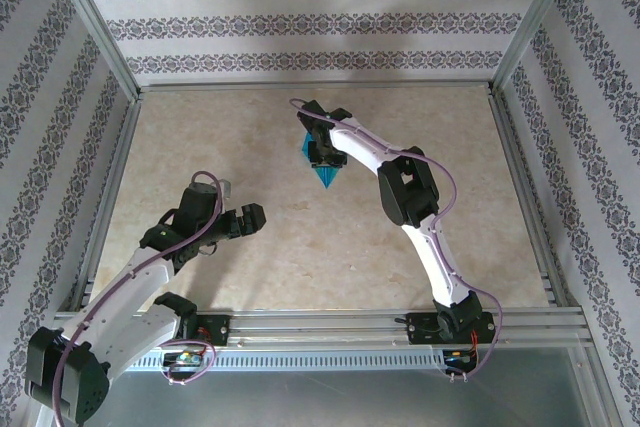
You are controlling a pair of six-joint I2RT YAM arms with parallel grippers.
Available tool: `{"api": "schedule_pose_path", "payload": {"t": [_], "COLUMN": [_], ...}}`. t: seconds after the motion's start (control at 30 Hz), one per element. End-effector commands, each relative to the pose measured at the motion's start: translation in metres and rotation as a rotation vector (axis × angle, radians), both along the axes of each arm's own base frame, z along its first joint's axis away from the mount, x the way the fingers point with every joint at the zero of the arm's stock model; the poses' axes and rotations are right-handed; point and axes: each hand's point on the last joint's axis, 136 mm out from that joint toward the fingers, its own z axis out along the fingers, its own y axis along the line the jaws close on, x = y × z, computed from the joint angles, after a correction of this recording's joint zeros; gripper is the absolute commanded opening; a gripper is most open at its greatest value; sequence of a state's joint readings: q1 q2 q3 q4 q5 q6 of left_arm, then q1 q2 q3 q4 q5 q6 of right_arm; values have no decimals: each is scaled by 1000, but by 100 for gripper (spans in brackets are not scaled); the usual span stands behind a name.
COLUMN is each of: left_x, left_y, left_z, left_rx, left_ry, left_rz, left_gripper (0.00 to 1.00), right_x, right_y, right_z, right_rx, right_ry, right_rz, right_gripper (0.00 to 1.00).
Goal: Fold a paper plane with a square sheet of paper (fold left side to right side)
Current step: Place the paper plane at the top-center of the table.
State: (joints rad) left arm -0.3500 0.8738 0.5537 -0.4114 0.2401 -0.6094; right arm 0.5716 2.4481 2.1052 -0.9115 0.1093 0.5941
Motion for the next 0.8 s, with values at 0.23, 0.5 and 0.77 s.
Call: {"api": "schedule_pose_path", "payload": {"t": [0.23,0.5,0.77], "left_x": [9,17,39], "left_y": [0,10,57], "left_z": [17,24,43], "left_rx": [-33,-8,121], "left_ry": [-34,-70,-177], "left_rz": [20,64,218], "left_gripper": [100,100,100], "right_x": [-4,-13,-44], "right_y": [3,-4,-59], "right_z": [66,126,215], "right_rx": [-3,14,54], "right_ry": [-97,-194,-441], "right_rz": [25,81,108], "right_gripper": [40,47,61]}}
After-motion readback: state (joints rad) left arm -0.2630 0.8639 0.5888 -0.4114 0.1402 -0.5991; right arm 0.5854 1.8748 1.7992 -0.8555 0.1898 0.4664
